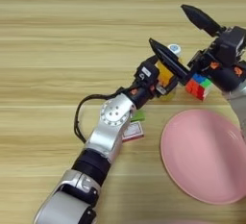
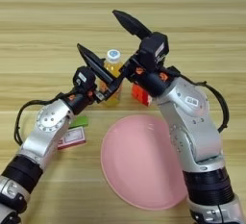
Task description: Move the objects on the table
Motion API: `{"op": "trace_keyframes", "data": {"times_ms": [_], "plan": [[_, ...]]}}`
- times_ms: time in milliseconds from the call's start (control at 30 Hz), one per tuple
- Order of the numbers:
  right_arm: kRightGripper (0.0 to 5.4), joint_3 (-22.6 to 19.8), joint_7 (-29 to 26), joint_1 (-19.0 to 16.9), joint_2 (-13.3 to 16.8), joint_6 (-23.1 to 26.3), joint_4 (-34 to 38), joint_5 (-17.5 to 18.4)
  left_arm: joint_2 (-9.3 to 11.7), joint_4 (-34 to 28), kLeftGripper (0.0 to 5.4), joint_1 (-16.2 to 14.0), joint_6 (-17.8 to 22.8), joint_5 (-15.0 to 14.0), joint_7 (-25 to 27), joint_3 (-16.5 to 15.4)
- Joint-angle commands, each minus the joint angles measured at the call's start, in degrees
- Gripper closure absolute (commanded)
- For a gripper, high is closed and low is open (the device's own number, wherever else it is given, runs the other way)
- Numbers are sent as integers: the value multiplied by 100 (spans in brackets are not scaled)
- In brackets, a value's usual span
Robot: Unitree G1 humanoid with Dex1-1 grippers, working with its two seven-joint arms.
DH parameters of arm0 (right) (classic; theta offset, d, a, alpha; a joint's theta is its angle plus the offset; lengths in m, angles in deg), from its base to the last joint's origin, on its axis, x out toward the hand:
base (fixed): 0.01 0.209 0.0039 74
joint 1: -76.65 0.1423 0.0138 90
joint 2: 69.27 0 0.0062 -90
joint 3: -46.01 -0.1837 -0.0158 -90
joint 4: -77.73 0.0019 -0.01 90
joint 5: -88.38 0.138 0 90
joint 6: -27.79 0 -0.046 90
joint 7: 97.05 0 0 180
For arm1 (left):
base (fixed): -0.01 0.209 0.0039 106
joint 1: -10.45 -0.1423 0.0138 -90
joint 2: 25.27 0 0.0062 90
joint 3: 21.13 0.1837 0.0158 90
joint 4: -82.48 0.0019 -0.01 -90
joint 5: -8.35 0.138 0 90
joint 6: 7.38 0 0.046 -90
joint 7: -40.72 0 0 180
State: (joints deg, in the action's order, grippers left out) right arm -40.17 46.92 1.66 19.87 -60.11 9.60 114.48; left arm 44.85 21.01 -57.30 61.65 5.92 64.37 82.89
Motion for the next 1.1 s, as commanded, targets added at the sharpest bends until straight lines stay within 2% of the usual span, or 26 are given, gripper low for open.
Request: {"op": "trace_keyframes", "data": {"times_ms": [33, 400, 867, 933, 1100], "plan": [[0, -68, 2, -9, 34, 66, 12, 57, -74, 122, 200, 120, -169, 69, -78, -57], [0, -73, 14, 0, 31, 52, -19, 38, -93, 863, 200, 199, -386, 40, -173, -283], [0, -87, 6, 10, 43, 31, -103, 33, -132, 1210, 200, 287, -607, 59, -140, -355], [0, -86, 4, 17, 42, 23, -118, 28, -135, 1230, 163, 292, -622, 59, -130, -361], [0, -85, -9, 34, 35, -7, -163, 23, -142, 1286, 116, 313, -669, 63, -113, -375]]}}
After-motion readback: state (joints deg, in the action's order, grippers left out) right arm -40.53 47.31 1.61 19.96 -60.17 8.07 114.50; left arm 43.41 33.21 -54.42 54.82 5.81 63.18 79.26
